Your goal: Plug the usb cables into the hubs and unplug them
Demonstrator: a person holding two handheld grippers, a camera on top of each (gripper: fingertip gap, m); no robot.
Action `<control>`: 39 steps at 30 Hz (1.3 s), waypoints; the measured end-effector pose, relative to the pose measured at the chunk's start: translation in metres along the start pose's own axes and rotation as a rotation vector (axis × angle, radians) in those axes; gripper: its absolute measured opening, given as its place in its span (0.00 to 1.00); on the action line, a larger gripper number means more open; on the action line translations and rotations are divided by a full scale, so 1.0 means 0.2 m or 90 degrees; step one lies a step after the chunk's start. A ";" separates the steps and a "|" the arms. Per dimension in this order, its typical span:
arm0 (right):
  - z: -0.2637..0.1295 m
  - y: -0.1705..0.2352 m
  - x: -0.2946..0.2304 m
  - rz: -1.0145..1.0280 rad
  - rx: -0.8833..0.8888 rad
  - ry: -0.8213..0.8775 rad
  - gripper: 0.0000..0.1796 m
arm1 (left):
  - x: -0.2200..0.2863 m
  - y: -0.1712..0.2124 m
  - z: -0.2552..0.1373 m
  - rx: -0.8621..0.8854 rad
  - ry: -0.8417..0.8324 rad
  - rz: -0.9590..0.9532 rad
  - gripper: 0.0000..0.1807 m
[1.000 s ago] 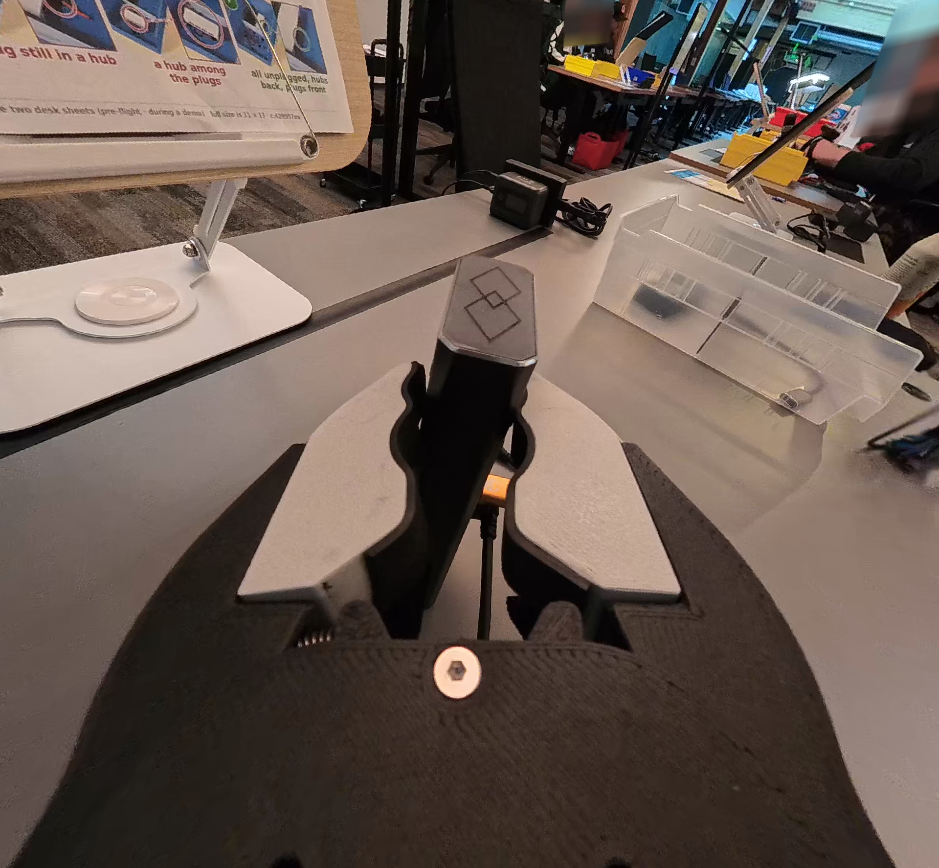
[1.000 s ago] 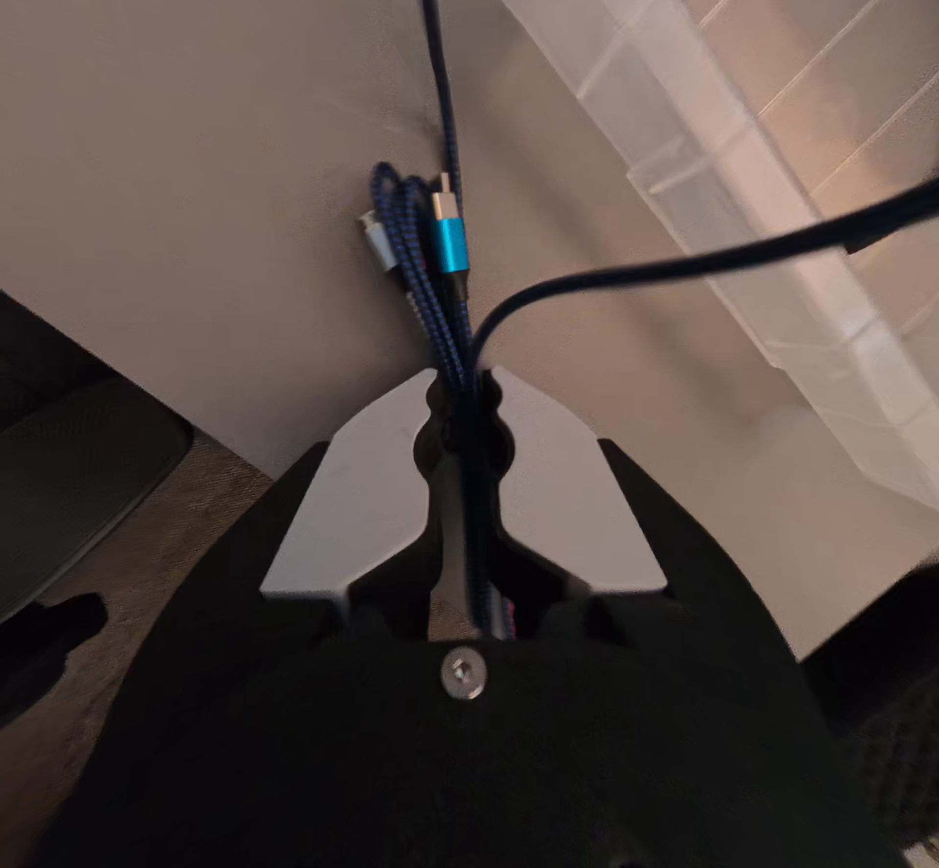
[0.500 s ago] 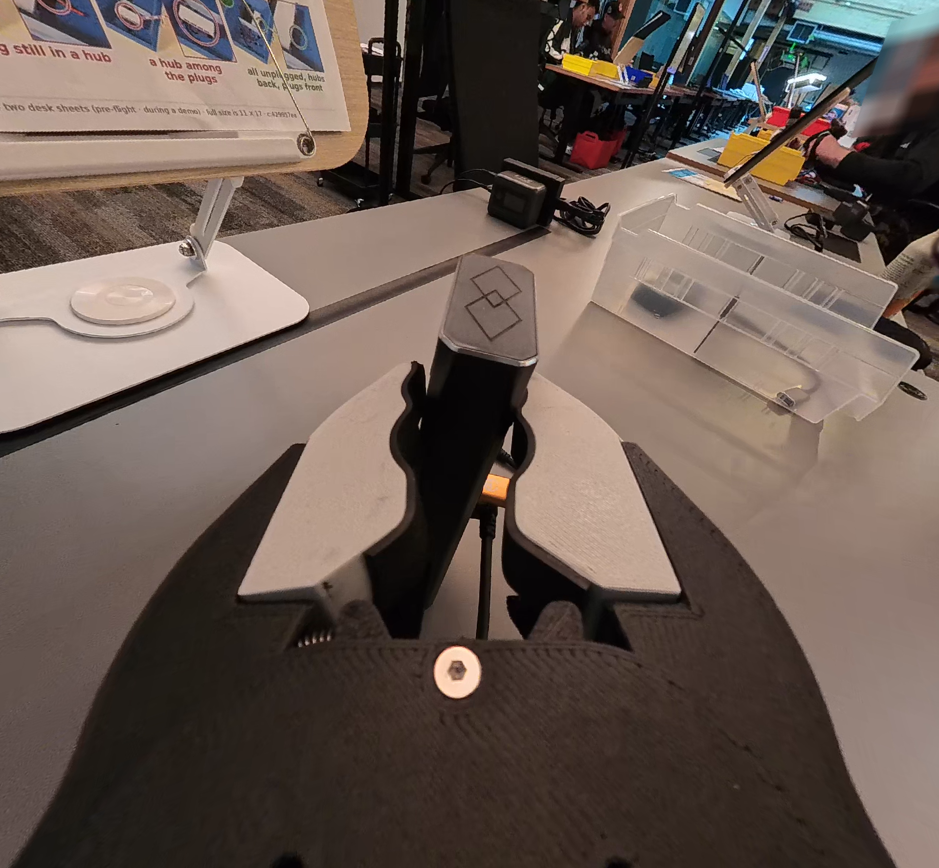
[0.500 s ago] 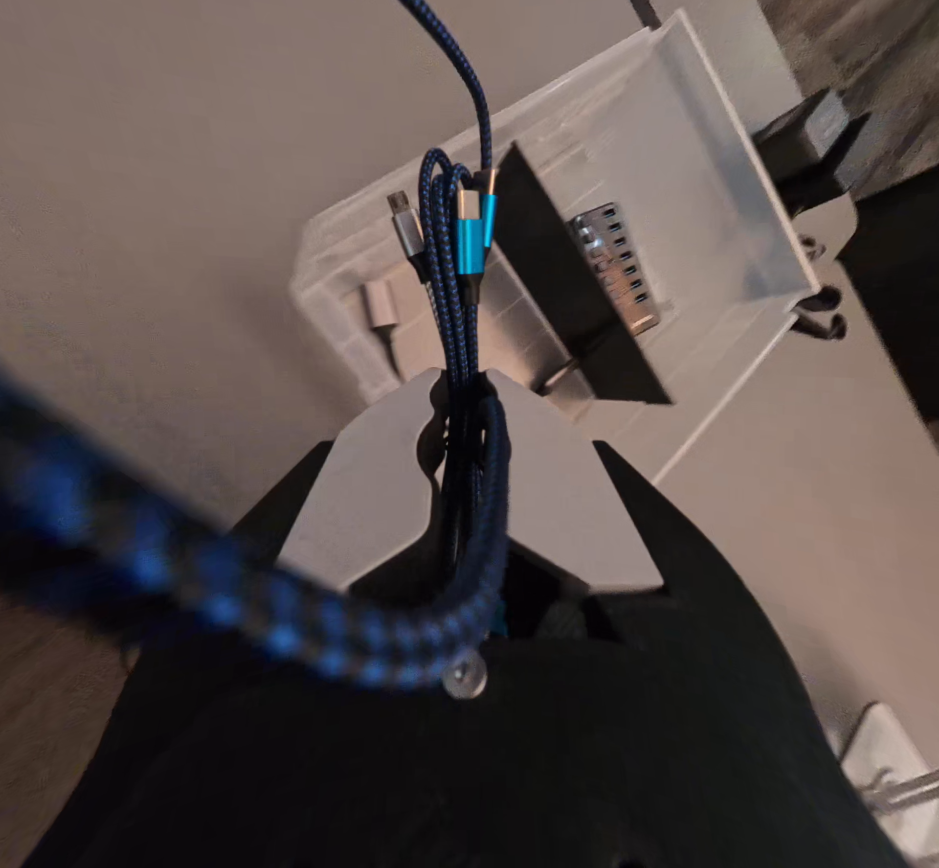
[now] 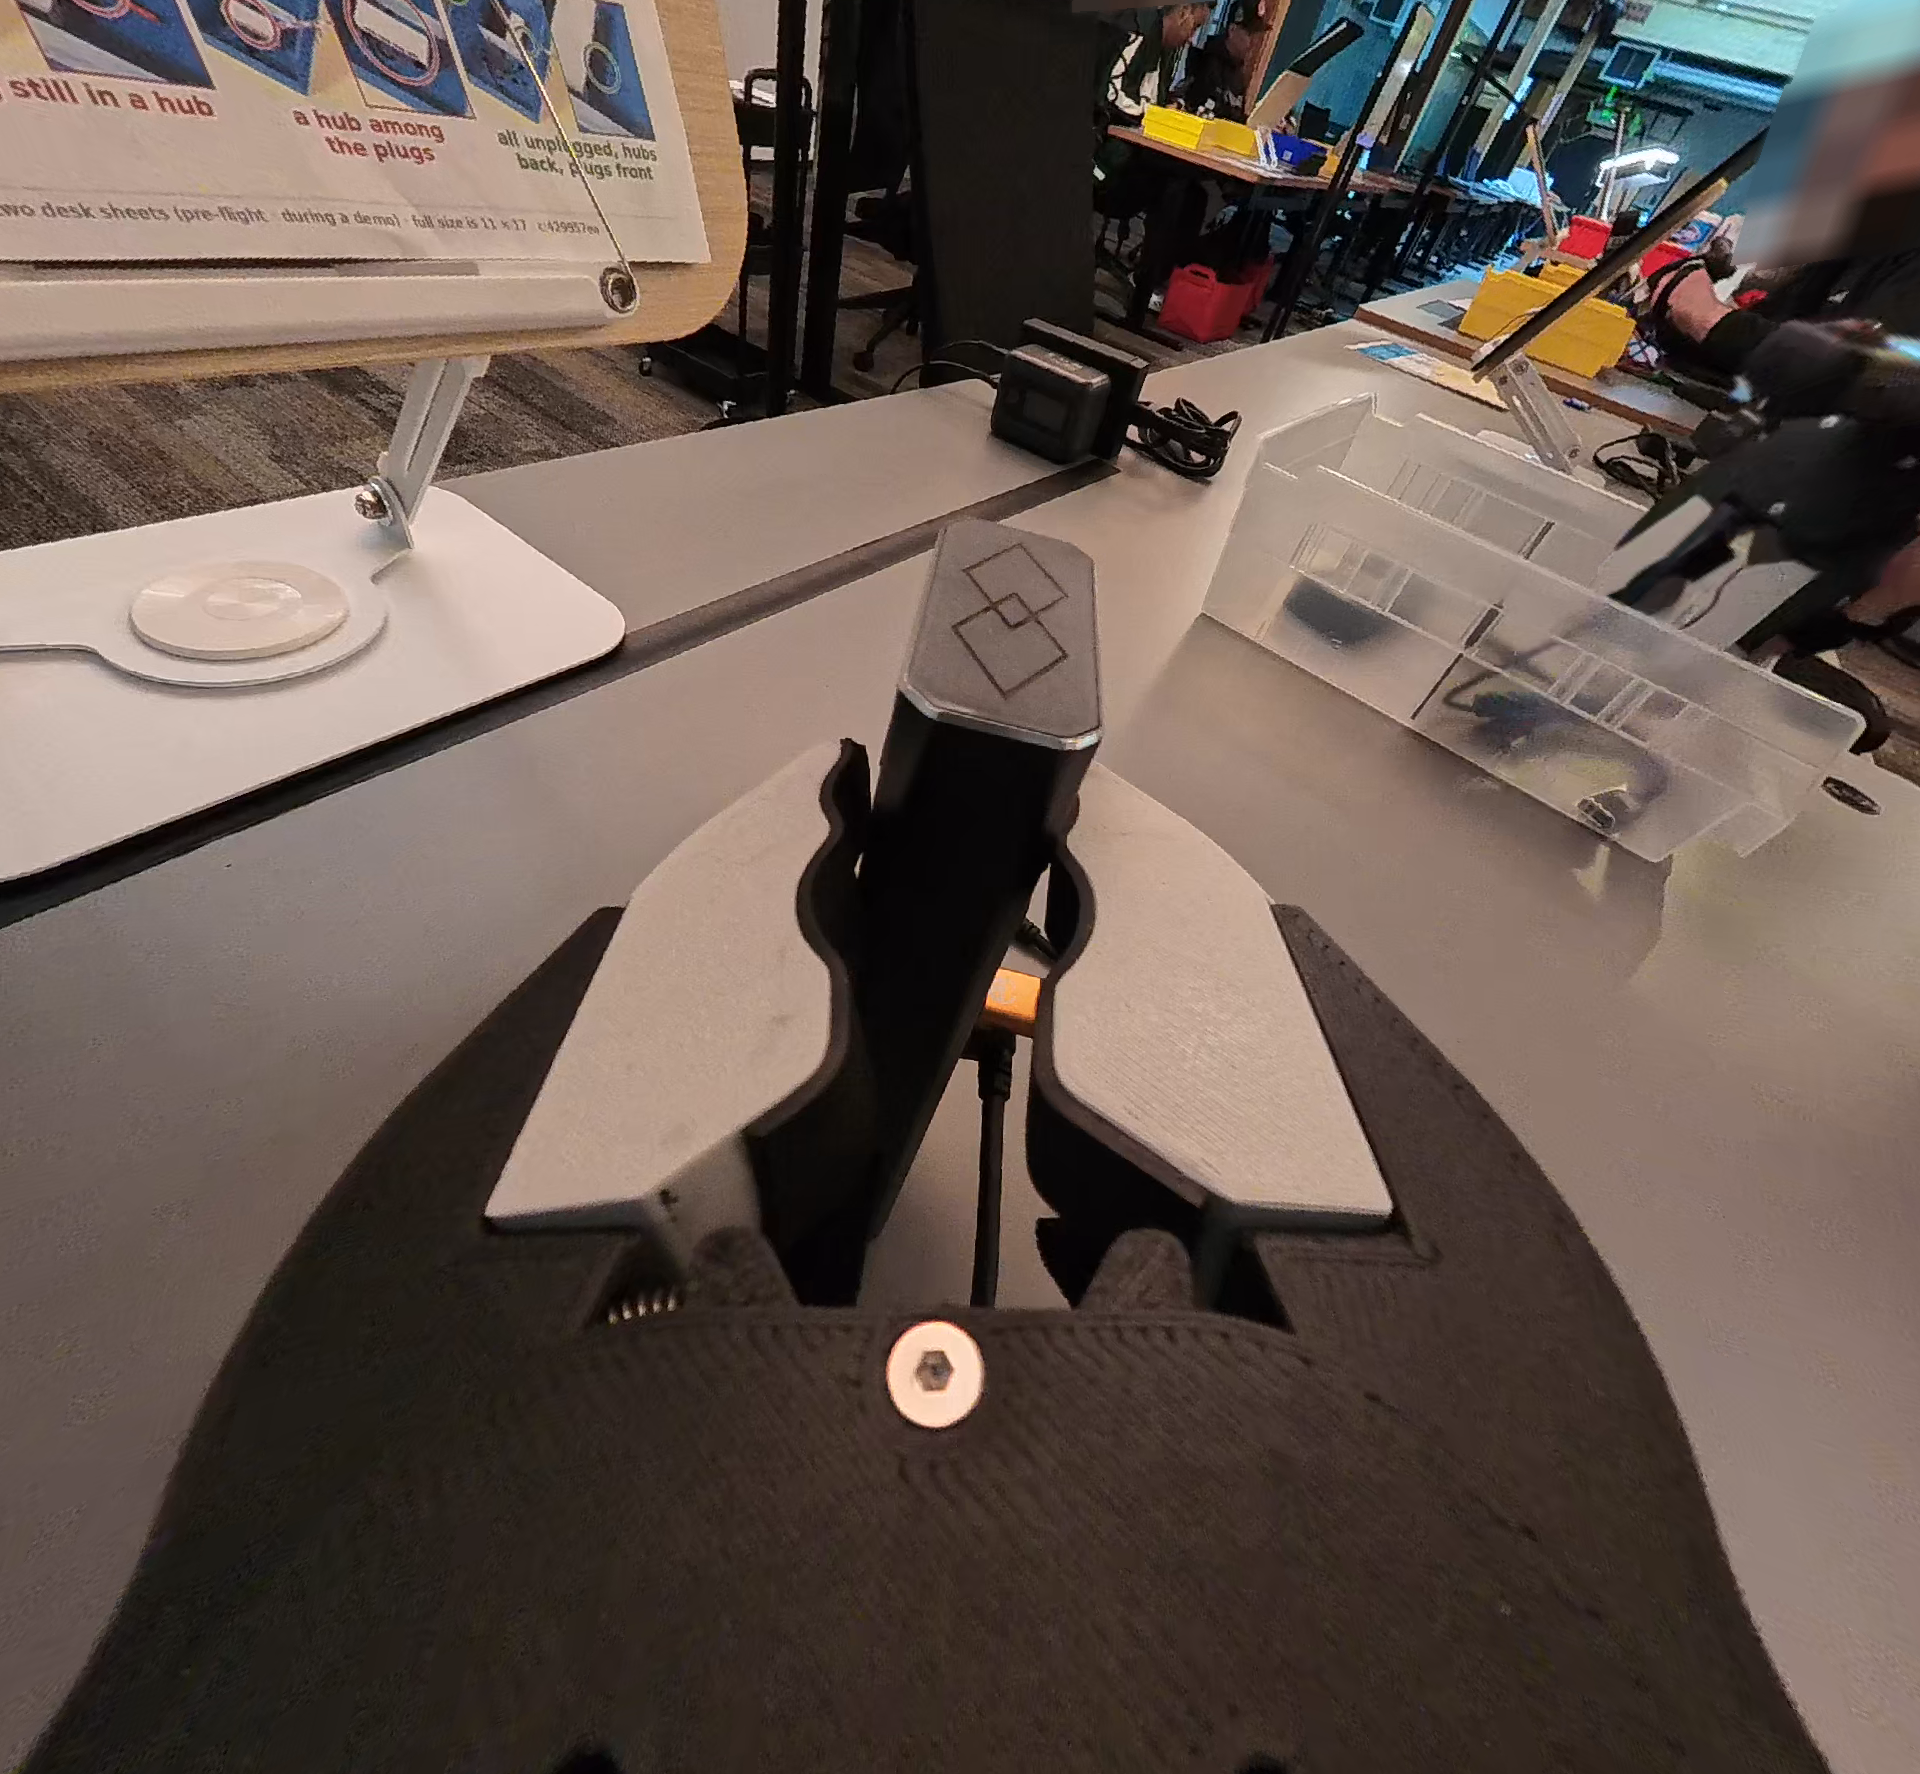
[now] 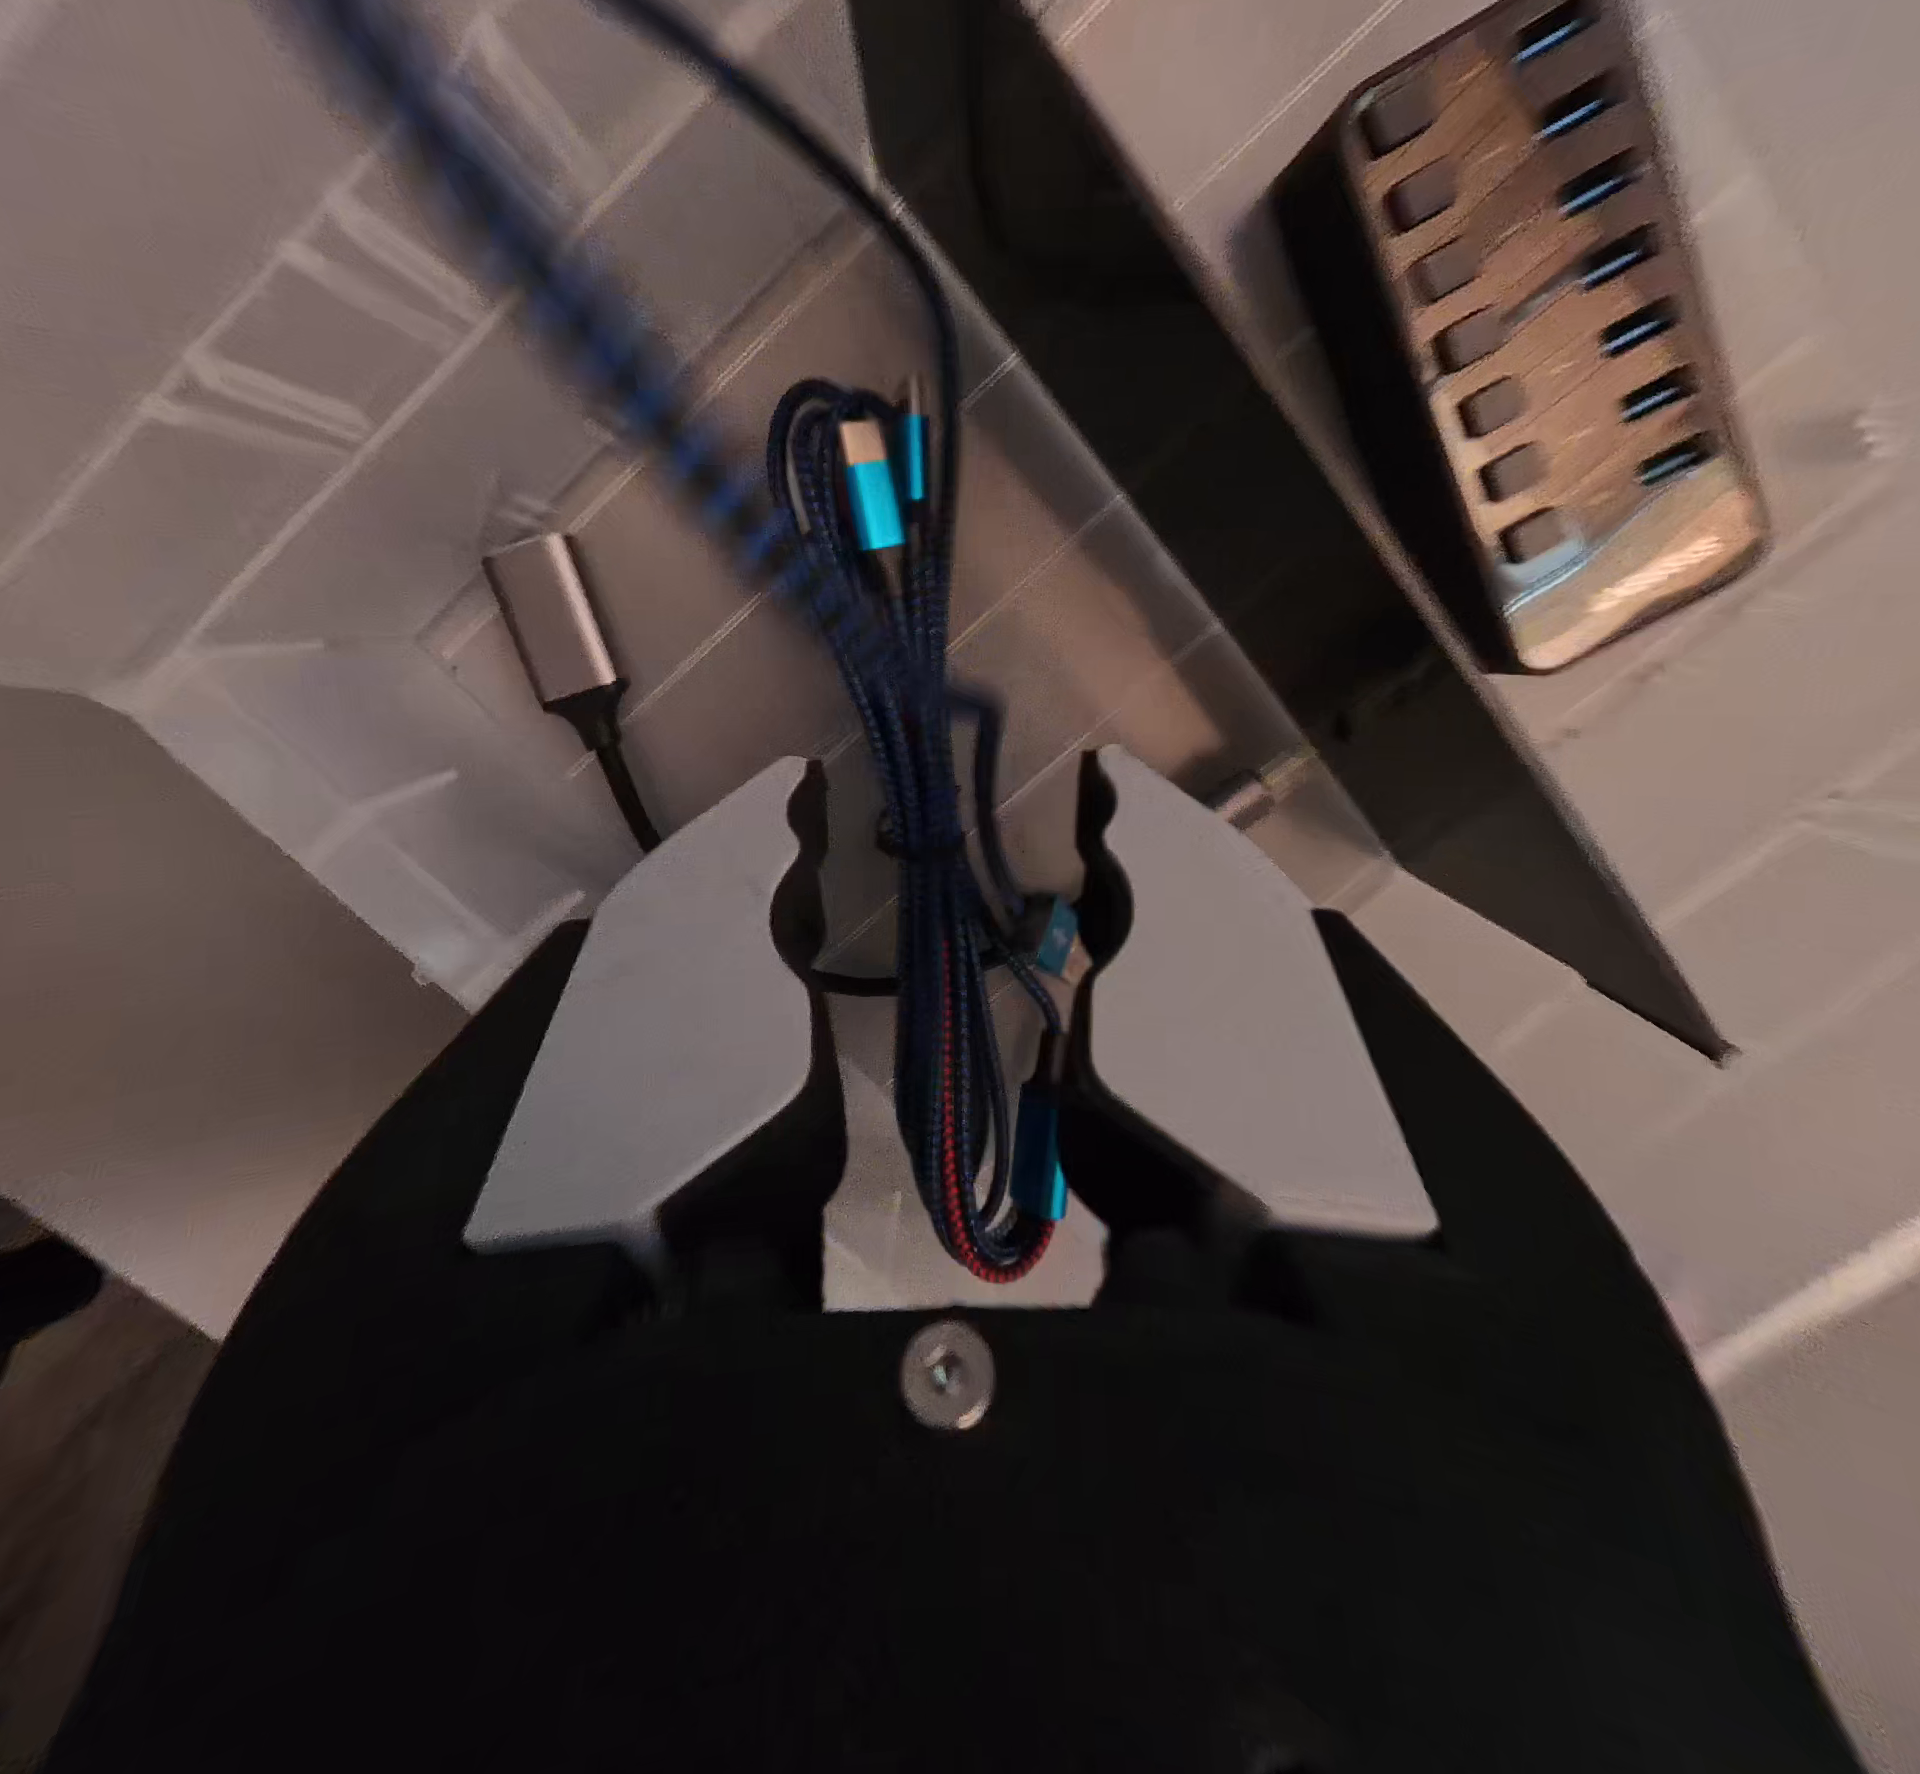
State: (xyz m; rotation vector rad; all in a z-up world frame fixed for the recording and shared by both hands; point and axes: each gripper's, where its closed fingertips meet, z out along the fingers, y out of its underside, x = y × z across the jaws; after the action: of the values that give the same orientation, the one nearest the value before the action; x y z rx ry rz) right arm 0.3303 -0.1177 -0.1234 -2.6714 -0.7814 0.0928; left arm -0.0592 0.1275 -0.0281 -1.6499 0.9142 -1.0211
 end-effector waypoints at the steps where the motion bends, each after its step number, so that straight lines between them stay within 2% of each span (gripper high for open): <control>1: -0.03 -0.02 0.01 -0.001 0.018 0.012 0.26 | 0.00 0.00 0.00 0.000 0.000 -0.001 0.17; 6: -0.31 -0.09 0.01 -0.028 0.085 0.096 0.26 | 0.00 0.00 0.00 0.001 0.004 -0.004 0.17; 9: -0.61 -0.23 -0.03 -0.031 0.176 0.238 0.26 | 0.00 0.00 0.00 0.000 0.004 -0.005 0.17; 11: -0.83 -0.43 -0.16 -0.041 0.326 0.319 0.26 | 0.00 0.00 0.00 0.001 0.001 -0.003 0.17; 13: -0.99 -0.71 -0.42 -0.115 0.549 0.383 0.26 | 0.00 0.00 0.00 0.004 0.000 -0.004 0.17; 15: -1.03 -0.96 -0.70 -0.183 0.752 0.449 0.25 | 0.00 0.00 0.00 0.006 -0.002 -0.004 0.17; 17: -0.87 -1.18 -0.90 -0.163 0.828 0.416 0.25 | 0.00 0.00 0.00 0.006 -0.003 -0.001 0.17; 19: -0.58 -1.40 -1.02 -0.103 0.829 0.334 0.25 | 0.00 0.00 0.00 0.008 -0.004 0.002 0.17; 22: -0.11 -1.67 -1.10 -0.015 0.741 0.204 0.21 | 0.00 0.00 0.00 0.013 -0.010 0.007 0.17; 26: 0.27 -1.84 -1.12 0.055 0.625 0.131 0.20 | 0.00 0.00 0.00 0.017 -0.019 0.008 0.17; 30: 0.39 -1.91 -1.10 0.060 0.588 0.164 0.14 | -0.01 0.00 0.00 0.017 -0.024 0.008 0.17; 34: 0.48 -1.94 -1.06 0.077 0.544 0.173 0.13 | -0.01 0.00 0.00 0.018 -0.025 0.008 0.17; 36: 0.50 -1.96 -1.06 0.078 0.549 0.162 0.09 | -0.01 0.00 0.00 0.017 -0.027 0.006 0.17; 39: 0.50 -1.97 -1.05 0.076 0.561 0.158 0.09 | -0.01 0.00 0.00 0.018 -0.034 0.010 0.17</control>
State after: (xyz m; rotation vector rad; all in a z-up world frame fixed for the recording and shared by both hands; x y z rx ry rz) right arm -0.0642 0.1110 -0.0859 -1.8378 -0.3670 0.1028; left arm -0.0593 0.1299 -0.0283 -1.6364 0.8731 -0.9700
